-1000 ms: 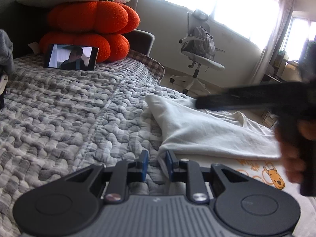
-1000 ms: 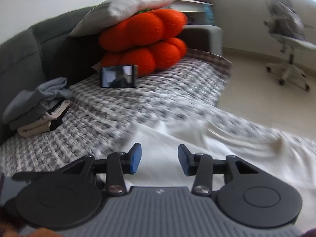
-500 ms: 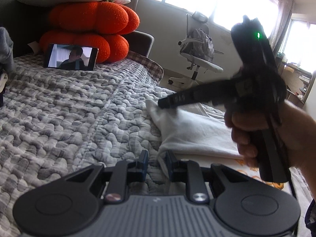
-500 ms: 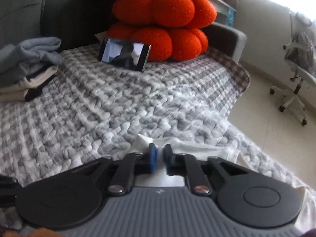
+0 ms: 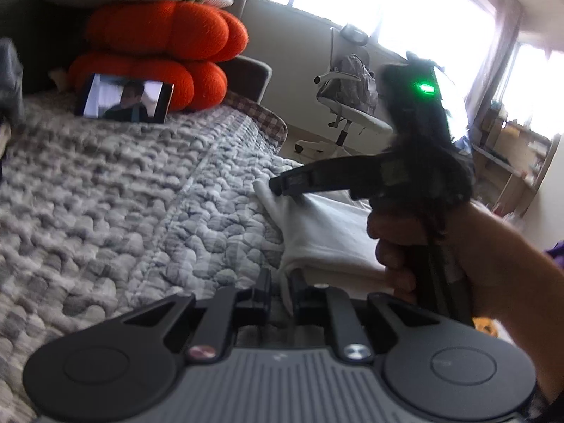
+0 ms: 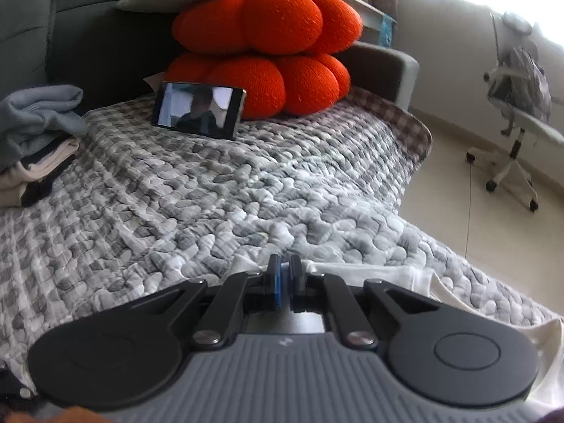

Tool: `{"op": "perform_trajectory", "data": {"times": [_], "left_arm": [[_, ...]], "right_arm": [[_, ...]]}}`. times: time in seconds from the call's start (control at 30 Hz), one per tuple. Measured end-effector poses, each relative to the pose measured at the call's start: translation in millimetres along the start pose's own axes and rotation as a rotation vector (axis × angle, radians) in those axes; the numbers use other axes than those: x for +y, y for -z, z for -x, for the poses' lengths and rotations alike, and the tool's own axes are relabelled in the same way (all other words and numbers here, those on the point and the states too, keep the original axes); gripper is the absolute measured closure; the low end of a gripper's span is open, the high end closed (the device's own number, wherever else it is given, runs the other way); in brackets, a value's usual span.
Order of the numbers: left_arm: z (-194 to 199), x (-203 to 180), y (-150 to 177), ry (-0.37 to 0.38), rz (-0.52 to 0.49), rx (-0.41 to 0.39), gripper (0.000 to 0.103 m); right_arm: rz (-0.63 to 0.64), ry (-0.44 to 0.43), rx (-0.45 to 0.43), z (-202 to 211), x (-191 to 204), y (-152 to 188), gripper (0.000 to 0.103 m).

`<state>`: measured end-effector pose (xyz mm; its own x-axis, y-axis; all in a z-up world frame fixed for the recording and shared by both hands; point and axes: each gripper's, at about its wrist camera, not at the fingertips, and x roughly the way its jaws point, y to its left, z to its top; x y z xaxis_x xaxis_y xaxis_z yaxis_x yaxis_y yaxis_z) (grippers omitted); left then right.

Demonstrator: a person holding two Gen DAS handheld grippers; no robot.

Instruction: Fold clothes

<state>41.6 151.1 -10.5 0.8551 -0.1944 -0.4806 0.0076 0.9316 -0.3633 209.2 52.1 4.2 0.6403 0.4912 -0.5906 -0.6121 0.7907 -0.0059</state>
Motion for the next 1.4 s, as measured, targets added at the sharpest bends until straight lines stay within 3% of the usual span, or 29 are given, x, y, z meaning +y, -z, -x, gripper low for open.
{"op": "perform_trajectory", "data": {"times": [0.13, 0.47, 0.6, 0.7, 0.87, 0.9, 0.93, 1.0, 1.17, 1.2, 1.23, 1.27, 1.37, 1.4], "left_arm": [[0, 8, -1, 0.034, 0.052, 0.006, 0.088], [15, 30, -22, 0.096, 0.171, -0.015, 0.084], [12, 40, -32, 0.066, 0.215, 0.009, 0.082], [6, 43, -45, 0.077, 0.249, 0.022, 0.070], [-20, 33, -65, 0.105, 0.260, 0.092, 0.067], [-27, 29, -68, 0.109, 0.253, 0.111, 0.065], [-34, 23, -70, 0.105, 0.232, 0.129, 0.062], [-50, 15, -72, 0.083, 0.195, 0.168, 0.056], [-74, 11, -70, 0.043, 0.165, 0.189, 0.056], [-76, 8, -71, 0.023, 0.145, 0.178, 0.064], [-78, 7, -72, 0.005, 0.134, 0.172, 0.084], [-80, 8, -73, 0.002, 0.141, 0.177, 0.088], [-80, 10, -78, 0.012, 0.145, 0.170, 0.094], [-80, 9, -80, 0.012, 0.139, 0.166, 0.094]], "right_arm": [[-0.081, -0.035, -0.055, 26, -9, 2, 0.090], [-0.224, -0.102, -0.082, 103, -22, 40, 0.089], [-0.169, -0.118, -0.069, 115, -8, 57, 0.089], [-0.090, -0.115, -0.066, 120, 5, 66, 0.088], [-0.004, -0.145, -0.091, 114, 22, 66, 0.088], [0.007, -0.149, -0.097, 111, 25, 64, 0.085], [0.014, -0.145, -0.103, 108, 27, 63, 0.074], [-0.017, -0.152, -0.086, 97, 28, 64, 0.062], [-0.009, -0.158, -0.070, 88, 38, 74, 0.060], [-0.013, -0.154, -0.072, 87, 38, 74, 0.061], [-0.025, -0.153, -0.073, 87, 37, 74, 0.066], [-0.038, -0.153, -0.075, 86, 35, 73, 0.068], [-0.047, -0.160, -0.085, 90, 33, 73, 0.091], [-0.036, -0.163, -0.083, 91, 34, 74, 0.102]]}}
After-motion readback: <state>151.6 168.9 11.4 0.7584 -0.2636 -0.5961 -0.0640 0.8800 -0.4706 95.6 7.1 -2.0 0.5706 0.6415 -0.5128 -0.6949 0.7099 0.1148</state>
